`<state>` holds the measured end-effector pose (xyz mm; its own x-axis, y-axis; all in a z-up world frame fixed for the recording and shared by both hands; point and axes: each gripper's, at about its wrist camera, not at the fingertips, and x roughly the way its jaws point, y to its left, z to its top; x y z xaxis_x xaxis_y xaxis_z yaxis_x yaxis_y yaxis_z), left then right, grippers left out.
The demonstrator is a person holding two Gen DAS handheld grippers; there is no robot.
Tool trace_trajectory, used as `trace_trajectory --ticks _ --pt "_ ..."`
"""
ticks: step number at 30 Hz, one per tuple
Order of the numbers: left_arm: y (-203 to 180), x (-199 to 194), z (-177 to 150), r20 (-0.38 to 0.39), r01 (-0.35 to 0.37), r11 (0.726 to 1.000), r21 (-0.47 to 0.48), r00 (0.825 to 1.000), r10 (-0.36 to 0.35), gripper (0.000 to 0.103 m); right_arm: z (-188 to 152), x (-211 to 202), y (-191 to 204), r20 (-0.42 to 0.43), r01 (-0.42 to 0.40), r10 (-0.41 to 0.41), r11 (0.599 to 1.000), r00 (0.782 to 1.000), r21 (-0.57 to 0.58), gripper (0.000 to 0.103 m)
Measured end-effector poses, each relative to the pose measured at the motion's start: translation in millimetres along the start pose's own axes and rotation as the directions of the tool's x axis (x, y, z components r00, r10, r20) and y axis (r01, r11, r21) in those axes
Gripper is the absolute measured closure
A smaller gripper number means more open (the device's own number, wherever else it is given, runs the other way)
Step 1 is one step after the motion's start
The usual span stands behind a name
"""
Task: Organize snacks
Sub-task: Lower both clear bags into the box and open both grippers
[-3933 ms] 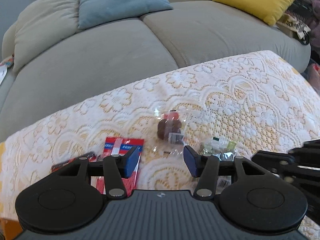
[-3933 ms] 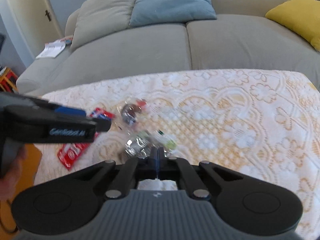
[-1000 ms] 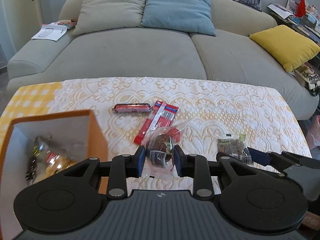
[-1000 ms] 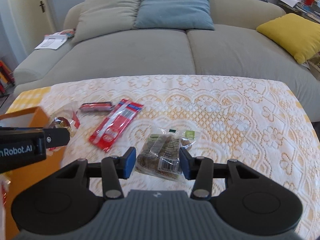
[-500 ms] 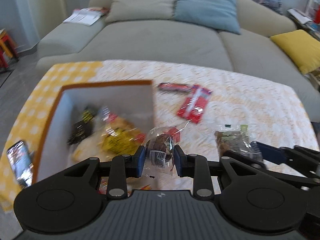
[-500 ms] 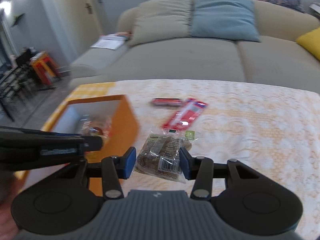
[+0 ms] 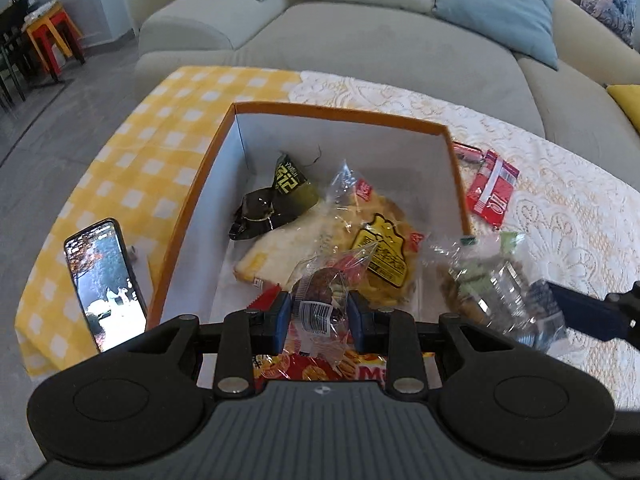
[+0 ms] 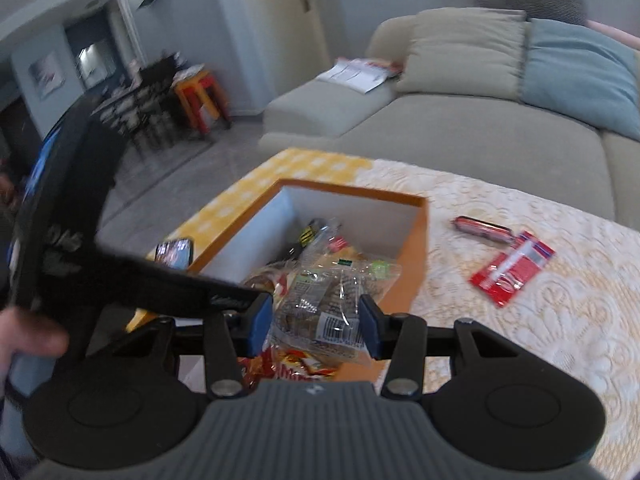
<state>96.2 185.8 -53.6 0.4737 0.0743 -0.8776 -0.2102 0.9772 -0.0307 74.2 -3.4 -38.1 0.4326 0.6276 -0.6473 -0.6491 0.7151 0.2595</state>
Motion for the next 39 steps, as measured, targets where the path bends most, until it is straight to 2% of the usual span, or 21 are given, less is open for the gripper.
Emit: trace_trajectory --ticks 10,19,24,28,33,36,39 --pt "7 26 29 -0.023 -0.077 0.995 0.057 0.997 0.079 0.069 15 48 20 -0.128 -0.006 -0.017 0.984 0.992 -0.177 0.058" --pt "4 46 33 -0.044 -0.069 0.994 0.088 0.996 0.073 0.069 14 90 12 -0.22 -0.049 0.011 0.985 0.975 -0.167 0.057" --pt "1 50 36 -0.034 -0.058 0.994 0.093 0.998 0.061 0.069 10 105 4 -0.293 -0.065 0.014 0.984 0.956 -0.165 0.057" --pt "-2 47 40 -0.017 -0.051 0.994 0.093 0.998 0.053 0.069 15 94 -4 -0.261 -0.073 0.043 0.992 0.964 -0.106 0.056" --pt "-4 37 46 0.02 -0.018 0.997 0.075 1.0 0.016 0.069 30 69 -9 -0.167 -0.023 0.008 0.996 0.986 -0.086 0.055" --pt "-10 35 52 0.041 -0.012 0.997 0.082 0.999 0.008 0.069 38 58 -17 -0.113 0.074 -0.082 0.994 0.99 -0.077 0.052" --pt "-19 36 59 0.048 0.009 0.996 0.093 0.999 -0.013 0.069 38 53 -27 -0.068 0.161 -0.165 0.985 0.984 -0.062 0.052"
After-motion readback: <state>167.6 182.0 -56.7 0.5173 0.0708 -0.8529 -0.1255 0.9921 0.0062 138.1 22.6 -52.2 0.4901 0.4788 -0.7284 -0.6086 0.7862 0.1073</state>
